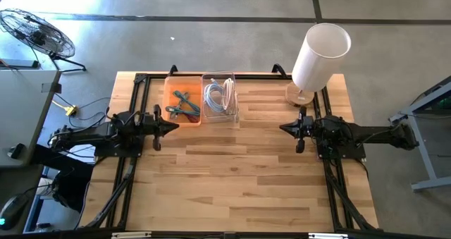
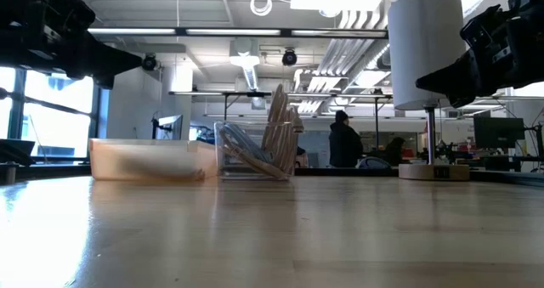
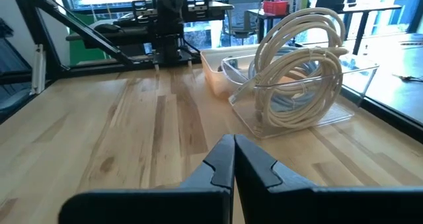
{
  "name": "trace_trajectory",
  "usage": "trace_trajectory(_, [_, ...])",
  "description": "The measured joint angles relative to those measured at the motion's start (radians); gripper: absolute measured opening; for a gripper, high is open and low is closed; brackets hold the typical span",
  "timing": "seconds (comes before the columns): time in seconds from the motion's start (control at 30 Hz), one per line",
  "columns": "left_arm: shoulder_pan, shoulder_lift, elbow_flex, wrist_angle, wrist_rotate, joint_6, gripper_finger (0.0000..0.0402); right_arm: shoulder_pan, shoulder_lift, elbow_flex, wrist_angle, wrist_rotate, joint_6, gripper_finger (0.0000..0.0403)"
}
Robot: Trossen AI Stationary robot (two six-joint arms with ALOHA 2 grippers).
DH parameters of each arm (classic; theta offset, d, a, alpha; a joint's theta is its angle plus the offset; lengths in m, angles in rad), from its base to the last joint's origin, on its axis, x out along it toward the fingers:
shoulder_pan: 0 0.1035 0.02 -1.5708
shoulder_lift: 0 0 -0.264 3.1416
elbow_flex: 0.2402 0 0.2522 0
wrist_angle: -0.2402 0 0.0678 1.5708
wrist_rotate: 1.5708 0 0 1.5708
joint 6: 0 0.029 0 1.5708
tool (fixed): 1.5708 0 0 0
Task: Pick & Place USB Port
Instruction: Return to Home Position
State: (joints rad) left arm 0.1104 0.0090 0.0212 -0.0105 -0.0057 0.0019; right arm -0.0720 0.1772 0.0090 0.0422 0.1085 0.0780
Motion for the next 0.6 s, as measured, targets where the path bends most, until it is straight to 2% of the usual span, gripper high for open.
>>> trace_trajectory(0.6, [0.0,0.0,0.0,0.005,0.002,0.001,0.0,0.0,0.0,0.0,0.0,-0.007,-0.006,0.0002])
